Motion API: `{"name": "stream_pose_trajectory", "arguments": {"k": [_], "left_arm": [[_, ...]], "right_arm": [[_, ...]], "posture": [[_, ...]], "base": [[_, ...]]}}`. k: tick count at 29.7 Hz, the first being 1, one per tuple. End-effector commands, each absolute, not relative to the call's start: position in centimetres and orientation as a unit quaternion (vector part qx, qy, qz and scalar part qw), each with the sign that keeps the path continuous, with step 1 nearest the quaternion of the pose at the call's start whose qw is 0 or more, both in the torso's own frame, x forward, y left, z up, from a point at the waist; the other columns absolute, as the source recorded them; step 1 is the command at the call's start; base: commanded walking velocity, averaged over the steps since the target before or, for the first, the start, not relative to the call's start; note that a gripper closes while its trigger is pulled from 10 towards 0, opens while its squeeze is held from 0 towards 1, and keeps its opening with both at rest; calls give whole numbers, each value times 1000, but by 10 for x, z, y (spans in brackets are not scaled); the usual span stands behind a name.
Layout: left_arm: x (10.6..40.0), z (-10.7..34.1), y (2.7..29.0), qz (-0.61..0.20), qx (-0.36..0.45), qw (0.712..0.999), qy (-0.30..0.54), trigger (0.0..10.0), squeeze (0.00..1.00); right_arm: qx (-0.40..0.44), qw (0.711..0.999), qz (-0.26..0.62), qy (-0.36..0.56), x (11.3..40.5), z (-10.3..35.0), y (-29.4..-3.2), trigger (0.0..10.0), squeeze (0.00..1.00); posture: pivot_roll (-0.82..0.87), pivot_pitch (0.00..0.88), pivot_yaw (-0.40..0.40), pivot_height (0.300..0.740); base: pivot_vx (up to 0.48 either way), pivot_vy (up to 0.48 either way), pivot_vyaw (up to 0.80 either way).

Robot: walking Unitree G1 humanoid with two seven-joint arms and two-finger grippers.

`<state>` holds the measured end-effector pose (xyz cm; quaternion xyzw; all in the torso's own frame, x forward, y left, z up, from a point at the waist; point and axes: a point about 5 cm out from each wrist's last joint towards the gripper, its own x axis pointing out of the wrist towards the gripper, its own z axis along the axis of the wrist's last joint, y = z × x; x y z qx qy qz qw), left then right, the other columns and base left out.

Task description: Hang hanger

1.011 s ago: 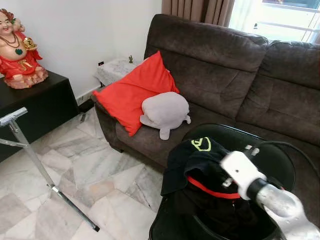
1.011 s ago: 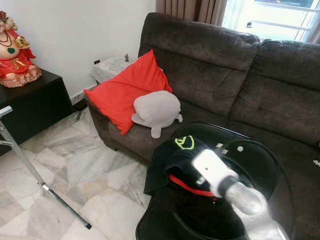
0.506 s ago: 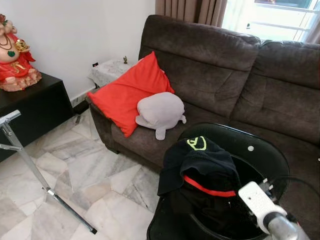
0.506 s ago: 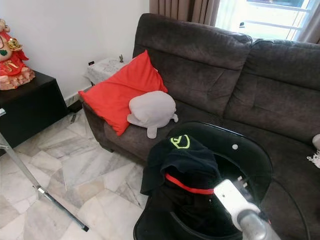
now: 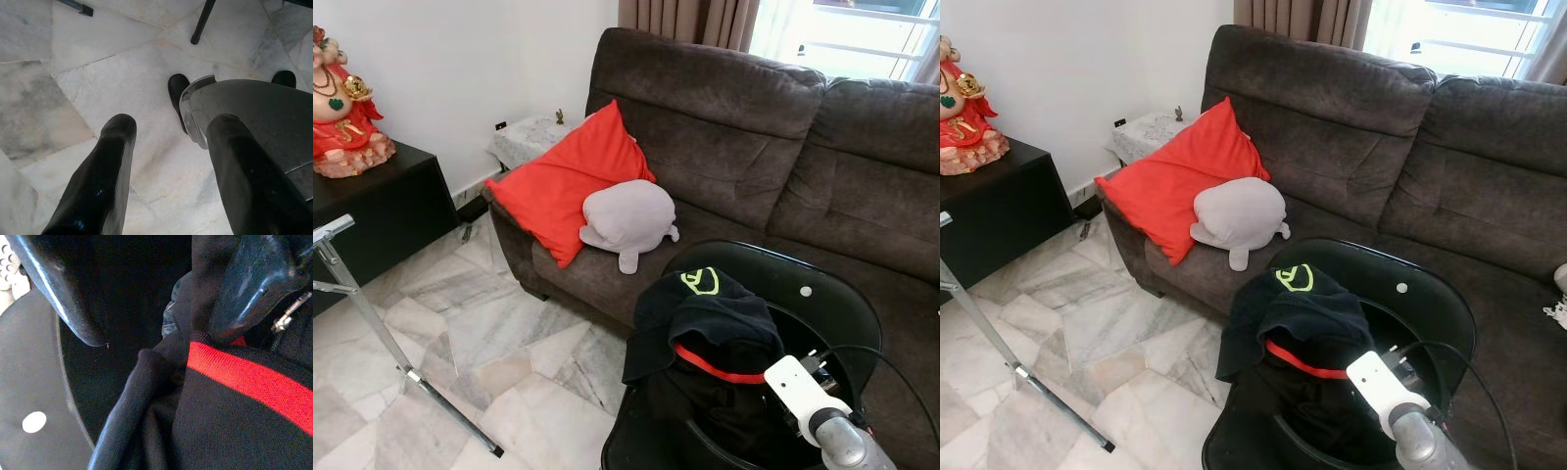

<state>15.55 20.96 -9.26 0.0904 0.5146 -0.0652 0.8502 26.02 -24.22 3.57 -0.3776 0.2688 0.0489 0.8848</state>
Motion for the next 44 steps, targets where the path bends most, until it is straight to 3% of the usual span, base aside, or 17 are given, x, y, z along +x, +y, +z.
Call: {"name": "stream_pose_trajectory", "arguments": {"k": [1, 11, 23, 31, 32, 33, 34, 44], "left_arm": [[153, -94, 211, -67, 93, 845, 522, 10000, 0], [152, -94, 212, -67, 95, 844, 523, 10000, 0], [153, -93, 212, -67, 95, 845, 522, 10000, 0], [153, -93, 212, -67, 95, 845, 522, 10000, 0], [153, -93, 212, -67, 95, 845, 522, 10000, 0], [153, -93, 212, -67, 95, 845, 522, 10000, 0], [153, -93, 212, -67, 95, 845, 522, 10000, 0], [153, -93, 212, -66, 95, 845, 522, 10000, 0]], "right_arm": [[-383, 883, 48, 266, 263, 36, -243, 10000, 0], [-375, 895, 70, 229, 270, 37, -237, 10000, 0], [-378, 914, 111, 97, 277, 62, -212, 10000, 0], [-374, 914, 122, 103, 272, 51, -211, 10000, 0], [-371, 914, 126, 107, 270, 48, -211, 2627, 0], [-370, 914, 127, 107, 270, 47, -211, 2627, 0], [-370, 914, 128, 107, 270, 46, -211, 0, 0], [-358, 920, 131, 92, 271, 47, -205, 0, 0]], "posture": [[59, 0, -2, 740], [62, 0, 0, 740], [64, 0, -1, 740], [62, 0, -3, 740], [62, 0, -3, 740], [62, 0, -3, 740], [62, 0, -3, 740], [68, 0, 0, 740]], "base": [[0, 0, 0], [0, 0, 0], [0, 0, 0], [0, 0, 0], [0, 0, 0], [0, 0, 0], [0, 0, 0], [0, 0, 0]]}}
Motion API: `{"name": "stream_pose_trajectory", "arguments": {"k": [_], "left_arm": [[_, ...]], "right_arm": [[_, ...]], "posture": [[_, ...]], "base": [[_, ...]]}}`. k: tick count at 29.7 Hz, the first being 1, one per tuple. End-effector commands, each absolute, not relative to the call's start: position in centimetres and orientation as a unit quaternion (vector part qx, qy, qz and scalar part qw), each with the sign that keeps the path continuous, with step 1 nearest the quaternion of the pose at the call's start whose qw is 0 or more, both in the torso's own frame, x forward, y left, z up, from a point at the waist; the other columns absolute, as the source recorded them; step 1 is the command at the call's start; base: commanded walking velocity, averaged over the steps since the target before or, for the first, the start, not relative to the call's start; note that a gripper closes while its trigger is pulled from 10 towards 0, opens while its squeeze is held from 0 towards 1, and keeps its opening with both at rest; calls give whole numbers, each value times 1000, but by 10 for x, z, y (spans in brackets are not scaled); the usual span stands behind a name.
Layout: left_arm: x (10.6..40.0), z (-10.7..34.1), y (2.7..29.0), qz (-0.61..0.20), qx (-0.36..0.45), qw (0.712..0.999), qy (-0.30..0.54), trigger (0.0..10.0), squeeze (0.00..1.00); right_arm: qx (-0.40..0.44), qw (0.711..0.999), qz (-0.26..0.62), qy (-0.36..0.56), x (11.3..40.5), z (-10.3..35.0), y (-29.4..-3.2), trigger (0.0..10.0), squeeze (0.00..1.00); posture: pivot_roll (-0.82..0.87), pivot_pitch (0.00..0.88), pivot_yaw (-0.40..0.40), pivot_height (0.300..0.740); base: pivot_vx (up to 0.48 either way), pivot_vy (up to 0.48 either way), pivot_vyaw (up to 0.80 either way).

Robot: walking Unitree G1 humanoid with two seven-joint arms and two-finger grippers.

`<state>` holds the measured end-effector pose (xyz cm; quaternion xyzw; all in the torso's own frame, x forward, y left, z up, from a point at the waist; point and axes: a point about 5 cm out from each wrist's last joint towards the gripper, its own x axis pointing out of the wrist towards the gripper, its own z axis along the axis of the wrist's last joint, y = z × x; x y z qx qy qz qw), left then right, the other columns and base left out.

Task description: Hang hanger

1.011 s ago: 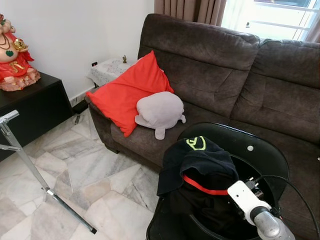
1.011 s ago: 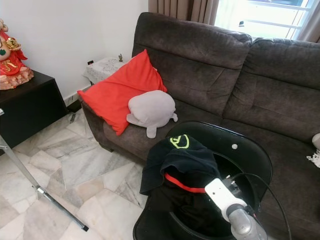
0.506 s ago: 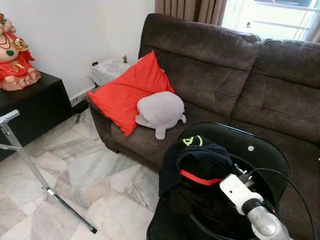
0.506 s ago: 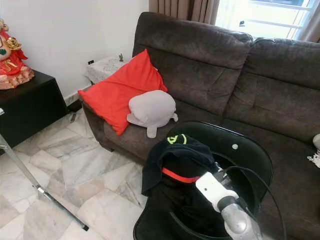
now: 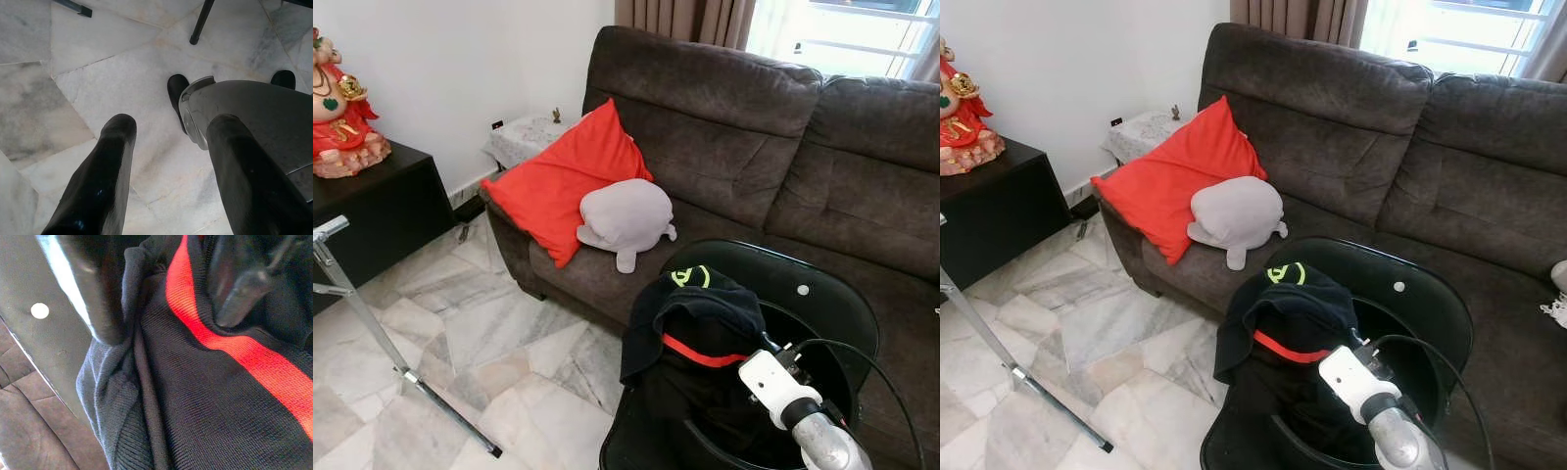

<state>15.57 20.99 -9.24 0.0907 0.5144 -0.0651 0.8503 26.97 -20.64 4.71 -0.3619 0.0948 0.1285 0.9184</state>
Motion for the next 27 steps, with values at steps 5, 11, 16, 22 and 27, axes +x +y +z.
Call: {"name": "stream_pose_trajectory", "arguments": {"k": [5, 11, 16, 22, 27], "left_arm": [[153, -93, 213, -66, 96, 845, 522, 10000, 0], [153, -93, 213, -66, 96, 845, 522, 10000, 0], [153, -93, 213, -67, 97, 845, 522, 10000, 0], [153, -93, 213, -67, 98, 845, 522, 10000, 0], [153, -93, 213, -67, 97, 845, 522, 10000, 0]], "right_arm": [[-353, 923, 128, 86, 272, 48, -204, 0, 0], [-352, 927, 98, 85, 273, 51, -207, 4196, 0], [-330, 937, 52, 101, 271, 50, -208, 10000, 0], [-294, 948, 42, 112, 272, 48, -202, 10000, 0], [-244, 960, 40, 133, 272, 45, -196, 10000, 0]], "posture": [[68, 0, 0, 740], [66, 0, 2, 740], [66, 0, 2, 740], [67, 0, 3, 740], [67, 0, 3, 740]], "base": [[0, 0, 0], [0, 0, 0], [0, 0, 0], [0, 0, 0], [0, 0, 0]]}}
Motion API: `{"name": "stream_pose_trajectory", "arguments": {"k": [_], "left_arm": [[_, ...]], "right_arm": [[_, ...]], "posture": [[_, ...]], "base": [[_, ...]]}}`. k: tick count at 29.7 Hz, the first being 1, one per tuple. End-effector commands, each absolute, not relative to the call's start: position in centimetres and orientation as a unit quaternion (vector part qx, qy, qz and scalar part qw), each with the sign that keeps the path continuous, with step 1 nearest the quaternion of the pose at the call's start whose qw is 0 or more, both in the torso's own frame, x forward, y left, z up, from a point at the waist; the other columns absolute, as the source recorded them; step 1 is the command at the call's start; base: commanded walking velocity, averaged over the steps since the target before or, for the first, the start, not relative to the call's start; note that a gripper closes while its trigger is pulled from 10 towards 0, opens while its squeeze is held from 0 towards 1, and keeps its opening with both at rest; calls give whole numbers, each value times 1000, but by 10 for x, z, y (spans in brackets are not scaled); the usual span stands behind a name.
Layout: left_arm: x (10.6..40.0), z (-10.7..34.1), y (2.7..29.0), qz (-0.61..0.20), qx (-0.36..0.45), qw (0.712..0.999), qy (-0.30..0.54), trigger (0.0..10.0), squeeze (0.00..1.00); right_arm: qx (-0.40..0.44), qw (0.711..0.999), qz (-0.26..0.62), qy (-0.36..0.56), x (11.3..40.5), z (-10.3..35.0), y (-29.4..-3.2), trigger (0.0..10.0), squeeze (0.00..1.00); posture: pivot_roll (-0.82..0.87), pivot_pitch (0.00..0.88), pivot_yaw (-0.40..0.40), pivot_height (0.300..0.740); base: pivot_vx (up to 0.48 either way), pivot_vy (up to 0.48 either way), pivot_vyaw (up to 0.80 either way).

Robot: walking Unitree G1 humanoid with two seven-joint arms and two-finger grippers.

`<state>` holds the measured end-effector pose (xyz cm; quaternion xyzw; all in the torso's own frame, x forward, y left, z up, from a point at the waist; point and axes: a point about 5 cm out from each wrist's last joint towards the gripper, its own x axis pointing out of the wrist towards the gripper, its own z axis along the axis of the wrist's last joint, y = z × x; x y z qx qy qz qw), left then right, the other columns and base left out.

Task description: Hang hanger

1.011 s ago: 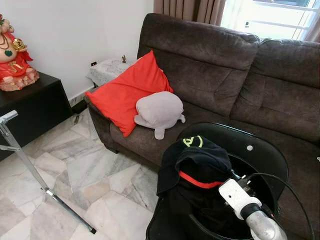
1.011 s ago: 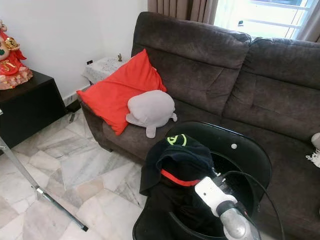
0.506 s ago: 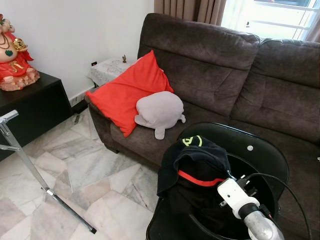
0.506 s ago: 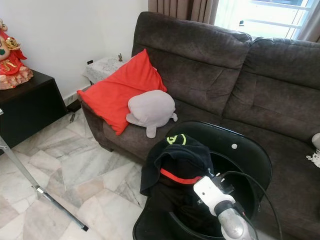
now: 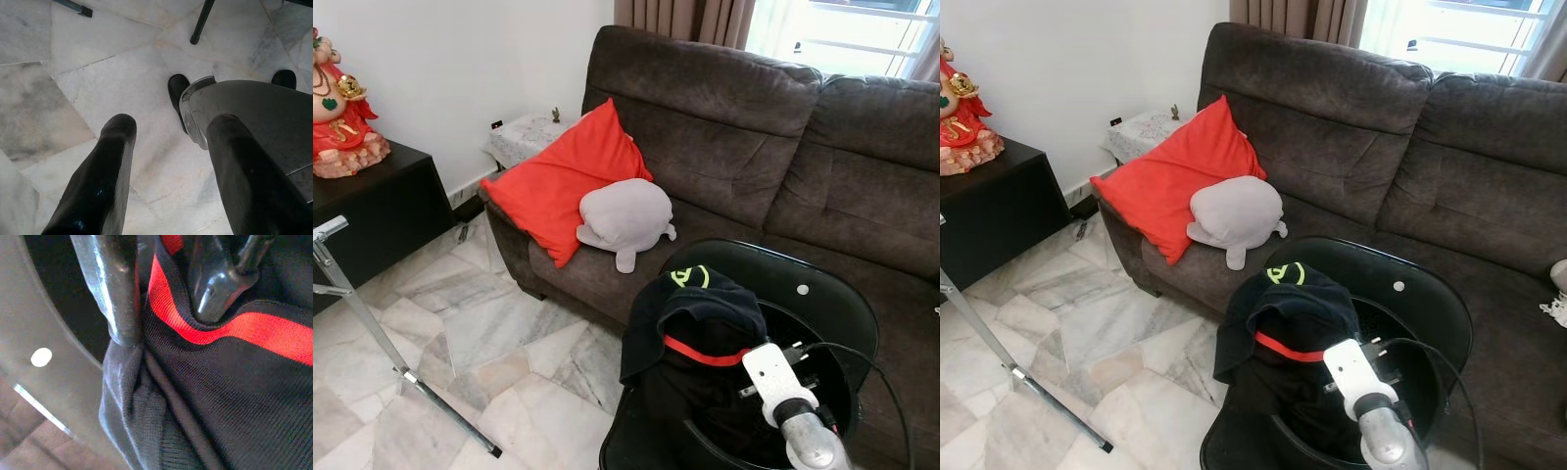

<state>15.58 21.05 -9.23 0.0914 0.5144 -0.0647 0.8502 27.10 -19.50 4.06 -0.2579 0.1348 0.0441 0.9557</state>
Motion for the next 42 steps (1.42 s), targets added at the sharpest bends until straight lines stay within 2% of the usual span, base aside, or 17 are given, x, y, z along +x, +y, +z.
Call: {"name": "stream_pose_trajectory", "arguments": {"k": [1, 13, 20, 21, 22, 23, 24, 25, 32, 33, 36, 37, 42], "left_arm": [[153, -93, 213, -67, 97, 845, 522, 10000, 0], [153, -93, 213, -67, 96, 845, 521, 10000, 0], [153, -93, 212, -67, 96, 845, 521, 10000, 0], [153, -93, 212, -67, 96, 845, 521, 10000, 0], [153, -93, 212, -67, 96, 845, 521, 10000, 0], [153, -93, 212, -67, 96, 845, 521, 10000, 0], [153, -93, 212, -67, 96, 845, 521, 10000, 0], [153, -93, 212, -67, 96, 845, 521, 10000, 0], [153, -93, 212, -67, 95, 846, 521, 10000, 0], [153, -93, 212, -67, 95, 846, 521, 10000, 0], [153, -93, 212, -67, 95, 845, 521, 10000, 0], [153, -93, 212, -67, 95, 845, 521, 10000, 0], [153, -93, 212, -67, 95, 845, 521, 10000, 0]], "right_arm": [[-220, 965, 35, 140, 272, 44, -195, 10000, 0], [-187, 961, 24, 204, 267, 37, -193, 10000, 0], [-210, 963, 21, 166, 266, 48, -190, 10000, 0], [-203, 965, 17, 168, 265, 48, -189, 7725, 0], [-203, 965, 14, 167, 265, 48, -189, 4667, 0], [-203, 965, 16, 166, 265, 49, -188, 4941, 0], [-202, 966, 19, 163, 265, 49, -187, 7020, 0], [-204, 966, 20, 159, 265, 50, -186, 10000, 0], [-210, 965, 33, 152, 266, 53, -182, 10000, 0], [-203, 967, 29, 153, 266, 52, -182, 10000, 1000], [-209, 965, 34, 157, 266, 52, -181, 10000, 1000], [-210, 964, 34, 160, 265, 51, -181, 10000, 0], [-209, 960, 31, 181, 262, 46, -181, 10000, 0]], "posture": [[67, 0, 2, 740], [66, 0, 2, 740], [66, 0, 1, 740], [66, 0, 1, 740], [64, 0, 1, 740], [64, 0, 1, 740], [64, 0, 1, 740], [64, 0, 1, 740], [64, 0, -1, 740], [64, 0, -1, 740], [64, 0, -2, 740], [64, 0, -1, 740], [64, 0, -1, 740]], "base": [[0, 0, 0], [0, 0, 0], [0, 0, 0], [0, 0, 0], [0, 0, 0], [0, 0, 0], [0, 0, 0], [0, 0, 0], [0, 0, 0], [0, 0, 0], [0, 0, 0], [0, 0, 0], [0, 0, 0]]}}
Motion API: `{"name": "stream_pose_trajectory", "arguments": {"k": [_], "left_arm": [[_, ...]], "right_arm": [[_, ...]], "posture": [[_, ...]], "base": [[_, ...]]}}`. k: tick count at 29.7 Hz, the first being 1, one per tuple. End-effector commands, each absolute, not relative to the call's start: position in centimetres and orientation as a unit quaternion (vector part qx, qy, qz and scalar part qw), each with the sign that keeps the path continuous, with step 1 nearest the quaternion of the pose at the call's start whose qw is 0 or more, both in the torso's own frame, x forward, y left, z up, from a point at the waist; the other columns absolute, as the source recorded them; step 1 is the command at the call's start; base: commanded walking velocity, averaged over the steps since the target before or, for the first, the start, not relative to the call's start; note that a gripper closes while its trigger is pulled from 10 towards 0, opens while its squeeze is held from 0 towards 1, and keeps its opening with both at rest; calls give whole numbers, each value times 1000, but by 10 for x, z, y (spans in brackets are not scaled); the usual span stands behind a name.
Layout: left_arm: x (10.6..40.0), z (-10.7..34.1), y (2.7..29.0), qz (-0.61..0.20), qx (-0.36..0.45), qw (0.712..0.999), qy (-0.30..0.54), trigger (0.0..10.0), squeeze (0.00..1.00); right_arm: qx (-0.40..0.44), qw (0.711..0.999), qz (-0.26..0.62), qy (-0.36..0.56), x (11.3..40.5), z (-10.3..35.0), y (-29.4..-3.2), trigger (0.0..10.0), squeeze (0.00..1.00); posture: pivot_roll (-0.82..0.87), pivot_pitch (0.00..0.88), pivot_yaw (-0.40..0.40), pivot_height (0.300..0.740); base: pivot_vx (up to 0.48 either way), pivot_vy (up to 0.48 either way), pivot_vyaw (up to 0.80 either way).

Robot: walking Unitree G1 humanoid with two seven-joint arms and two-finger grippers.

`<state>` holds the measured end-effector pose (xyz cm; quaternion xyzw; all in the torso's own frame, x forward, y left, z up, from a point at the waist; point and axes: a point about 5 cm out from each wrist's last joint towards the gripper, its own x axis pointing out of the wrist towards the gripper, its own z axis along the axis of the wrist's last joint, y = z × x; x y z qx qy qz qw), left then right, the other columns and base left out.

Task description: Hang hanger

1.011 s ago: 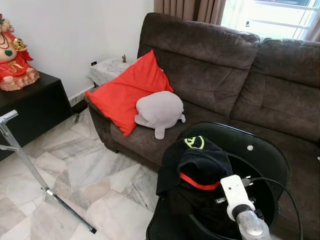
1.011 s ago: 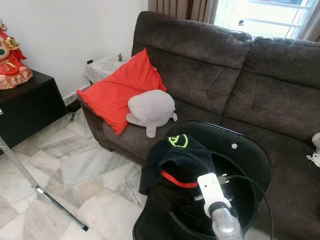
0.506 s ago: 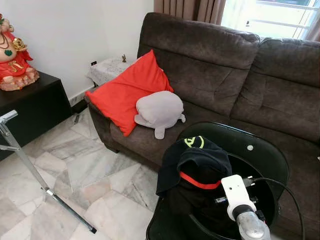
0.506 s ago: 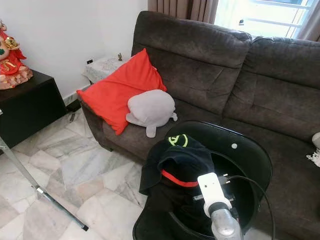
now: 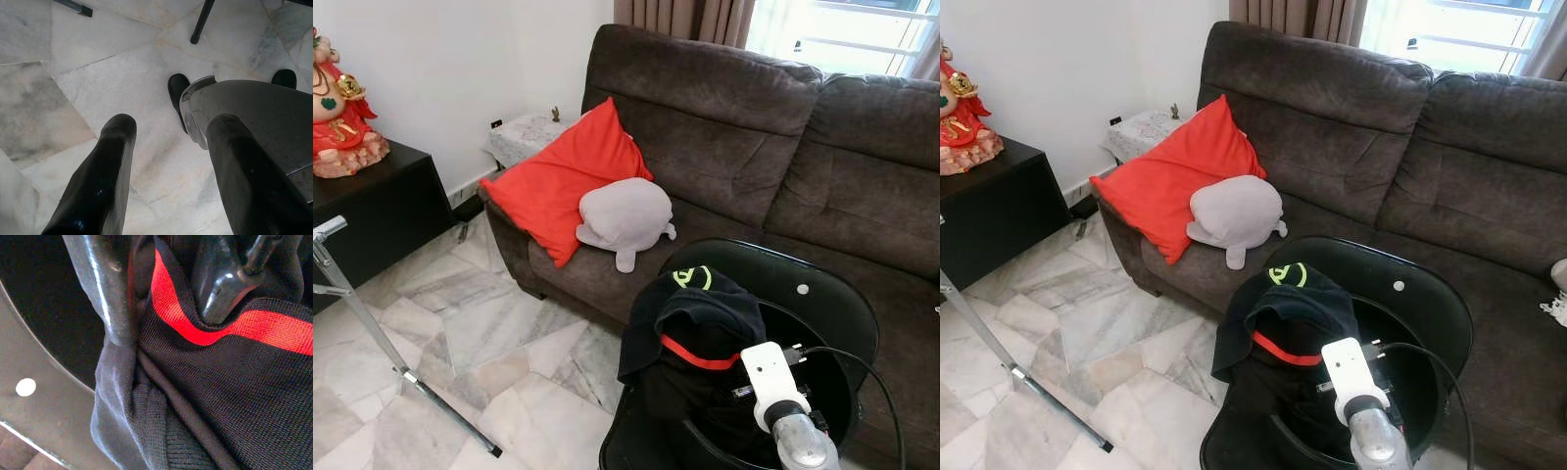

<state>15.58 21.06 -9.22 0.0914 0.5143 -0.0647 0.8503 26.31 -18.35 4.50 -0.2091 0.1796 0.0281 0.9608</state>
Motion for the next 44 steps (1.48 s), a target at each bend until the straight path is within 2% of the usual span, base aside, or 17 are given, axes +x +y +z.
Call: {"name": "stream_pose_trajectory", "arguments": {"k": [1, 13, 20, 36, 37, 38, 39, 40, 44], "left_arm": [[153, -93, 212, -68, 95, 845, 521, 10000, 0], [153, -93, 212, -69, 96, 846, 520, 10000, 0], [153, -93, 212, -68, 96, 846, 520, 10000, 0], [153, -93, 212, -68, 97, 845, 521, 10000, 0], [153, -93, 212, -68, 97, 845, 521, 10000, 0], [153, -93, 212, -67, 97, 845, 521, 10000, 0], [153, -93, 212, -67, 97, 845, 521, 10000, 0], [153, -93, 212, -68, 97, 845, 521, 10000, 0], [153, -93, 212, -67, 97, 845, 521, 10000, 0]], "right_arm": [[-211, 959, 30, 184, 262, 45, -181, 10000, 0], [-163, 959, -6, 233, 257, 37, -182, 10000, 0], [-185, 962, 14, 200, 269, 46, -179, 10000, 0], [-194, 954, 26, 228, 281, 39, -180, 10000, 0], [-185, 956, 24, 228, 282, 39, -180, 4863, 0], [-182, 956, 24, 226, 283, 40, -180, 3412, 0], [-181, 957, 24, 226, 283, 40, -180, 3412, 0], [-183, 958, 26, 220, 285, 41, -180, 0, 0], [-181, 961, 33, 207, 288, 43, -178, 0, 0]], "posture": [[63, 0, -1, 740], [63, 0, -2, 740], [64, 0, -1, 740], [71, 0, 0, 740], [72, 0, 0, 740], [72, 0, 0, 740], [72, 0, 0, 740], [71, 0, 1, 740], [71, 0, 1, 740]], "base": [[0, 0, 0], [0, 0, 0], [0, 0, 0], [0, 0, 0], [0, 0, 0], [0, 0, 0], [0, 0, 0], [0, 0, 0], [0, 0, 0]]}}
